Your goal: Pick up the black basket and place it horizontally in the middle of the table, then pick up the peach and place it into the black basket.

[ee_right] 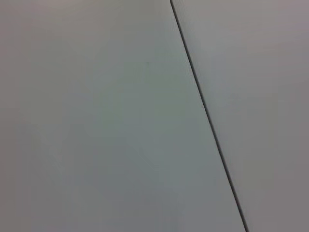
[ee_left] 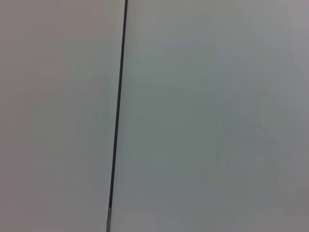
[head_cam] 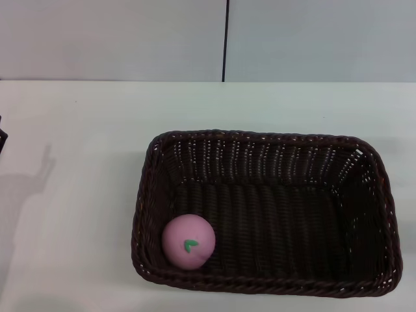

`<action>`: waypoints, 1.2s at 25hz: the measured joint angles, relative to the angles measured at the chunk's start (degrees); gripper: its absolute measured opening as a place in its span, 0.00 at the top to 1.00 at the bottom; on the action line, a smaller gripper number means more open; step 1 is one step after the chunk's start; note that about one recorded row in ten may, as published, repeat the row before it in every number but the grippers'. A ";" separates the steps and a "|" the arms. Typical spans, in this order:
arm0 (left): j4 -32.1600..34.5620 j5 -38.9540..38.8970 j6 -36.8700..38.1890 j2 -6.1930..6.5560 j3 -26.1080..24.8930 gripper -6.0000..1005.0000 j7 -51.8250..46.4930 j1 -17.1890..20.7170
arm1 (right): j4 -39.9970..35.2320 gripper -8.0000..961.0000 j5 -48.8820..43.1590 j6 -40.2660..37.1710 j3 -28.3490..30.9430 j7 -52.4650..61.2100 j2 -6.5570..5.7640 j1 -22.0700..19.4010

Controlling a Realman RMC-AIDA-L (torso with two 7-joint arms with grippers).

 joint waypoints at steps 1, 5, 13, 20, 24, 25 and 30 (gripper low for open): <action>-0.01 -0.05 -0.25 -0.05 0.01 0.15 0.01 -0.12 | 0.04 0.30 0.00 0.36 0.00 0.06 -0.02 0.15; 0.00 0.13 -0.71 -0.13 0.18 0.15 0.06 -0.02 | 0.50 0.30 0.00 -0.52 0.03 0.35 -0.03 0.16; 0.00 0.11 -0.27 -0.07 -0.01 0.15 0.03 0.08 | 1.25 0.30 0.00 0.67 0.14 0.39 -0.10 -0.27; 0.06 0.28 -0.17 0.06 0.03 0.15 0.02 -0.11 | 2.02 0.30 -0.01 -2.09 0.17 0.43 0.00 -1.00; 0.09 0.25 -0.44 0.03 0.02 0.15 0.02 -0.07 | 2.16 0.30 -0.11 -2.25 0.08 0.45 -0.03 -0.98; 0.04 0.19 -0.67 0.01 0.03 0.15 0.02 0.01 | 2.27 0.30 -0.13 -2.75 0.07 0.45 -0.02 -1.09; 0.22 -0.04 -0.81 0.01 -0.12 0.15 0.02 -0.13 | 3.21 0.30 -0.10 -4.26 0.22 0.47 -0.01 -1.86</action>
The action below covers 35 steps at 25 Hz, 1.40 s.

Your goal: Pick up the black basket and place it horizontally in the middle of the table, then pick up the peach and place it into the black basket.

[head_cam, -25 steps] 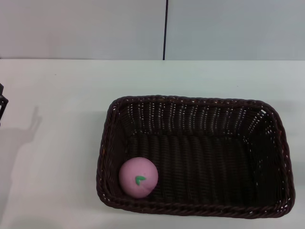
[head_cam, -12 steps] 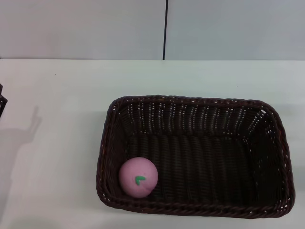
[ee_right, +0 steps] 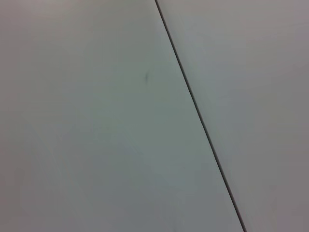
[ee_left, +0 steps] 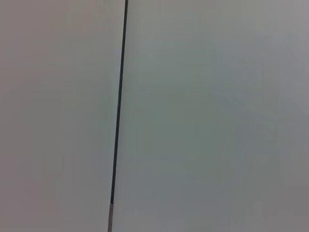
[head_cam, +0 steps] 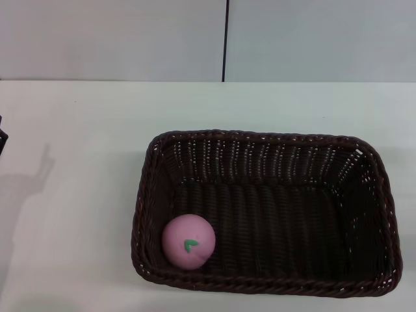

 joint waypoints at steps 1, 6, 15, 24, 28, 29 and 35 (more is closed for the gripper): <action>0.03 0.03 0.00 0.02 0.00 0.15 0.00 -0.03 | 0.08 0.30 0.00 0.05 0.00 0.00 -0.02 -0.01; -0.20 0.26 0.30 -0.05 0.21 0.15 0.00 0.19 | 0.46 0.30 0.16 -0.83 -0.02 0.99 0.00 0.00; -0.82 0.29 0.54 -0.24 0.41 0.15 0.04 0.83 | 0.60 0.30 0.46 -1.39 -0.12 2.79 -0.07 -0.04; -1.73 0.95 1.64 -0.23 0.67 0.15 0.18 0.70 | 0.36 0.30 0.54 -0.40 -0.03 4.14 -0.11 -0.54; -2.66 1.13 1.53 -0.21 1.11 0.15 0.31 0.60 | -0.03 0.30 0.54 -1.01 0.04 4.28 -0.15 -0.84; -2.71 1.14 1.53 -0.19 1.11 0.15 0.59 0.52 | -0.06 0.30 0.54 -1.05 0.22 4.29 -0.13 -1.02; -2.89 1.18 1.89 -0.14 1.12 0.15 2.24 0.16 | 0.26 0.30 0.53 -0.44 1.29 4.29 0.01 -1.36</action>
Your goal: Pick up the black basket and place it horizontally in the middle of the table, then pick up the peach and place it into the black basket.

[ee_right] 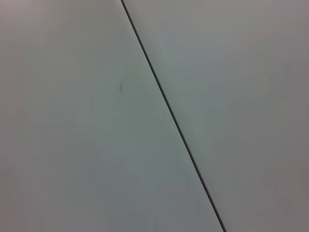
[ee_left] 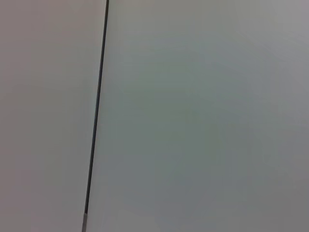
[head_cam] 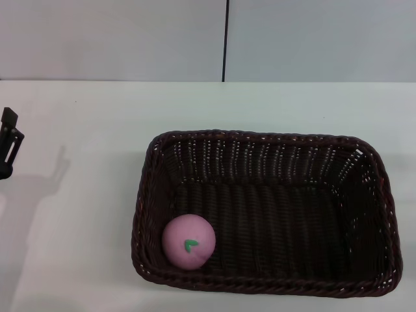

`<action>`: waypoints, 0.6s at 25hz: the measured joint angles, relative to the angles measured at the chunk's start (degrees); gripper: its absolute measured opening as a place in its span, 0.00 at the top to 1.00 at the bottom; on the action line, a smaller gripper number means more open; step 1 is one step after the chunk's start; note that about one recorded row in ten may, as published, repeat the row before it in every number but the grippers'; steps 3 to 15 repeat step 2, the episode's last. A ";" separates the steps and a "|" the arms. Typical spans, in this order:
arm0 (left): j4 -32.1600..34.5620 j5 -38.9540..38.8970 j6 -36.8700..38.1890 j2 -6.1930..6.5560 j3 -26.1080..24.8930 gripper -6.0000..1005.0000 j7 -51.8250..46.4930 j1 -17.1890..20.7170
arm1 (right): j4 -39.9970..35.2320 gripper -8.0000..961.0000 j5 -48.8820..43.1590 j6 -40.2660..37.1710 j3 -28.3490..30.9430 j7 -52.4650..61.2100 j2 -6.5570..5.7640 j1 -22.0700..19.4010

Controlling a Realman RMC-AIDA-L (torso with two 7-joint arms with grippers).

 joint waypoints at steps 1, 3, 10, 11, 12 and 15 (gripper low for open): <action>-0.01 0.00 -0.04 0.01 0.00 0.15 0.02 0.06 | -0.01 0.30 -0.02 -0.01 -0.03 0.00 -0.01 0.04; -0.02 0.00 -0.17 0.02 0.00 0.15 0.04 0.15 | -0.01 0.30 -0.03 -0.14 -0.03 0.00 -0.04 0.04; -0.02 0.00 -0.17 0.02 0.00 0.15 0.04 0.15 | -0.01 0.30 -0.03 -0.14 -0.03 0.00 -0.04 0.04; -0.02 0.00 -0.17 0.02 0.00 0.15 0.04 0.15 | -0.01 0.30 -0.03 -0.14 -0.03 0.00 -0.04 0.04; -0.02 0.00 -0.17 0.02 0.00 0.15 0.04 0.15 | -0.01 0.30 -0.03 -0.14 -0.03 0.00 -0.04 0.04; -0.02 0.00 -0.17 0.02 0.00 0.15 0.04 0.15 | -0.01 0.30 -0.03 -0.14 -0.03 0.00 -0.04 0.04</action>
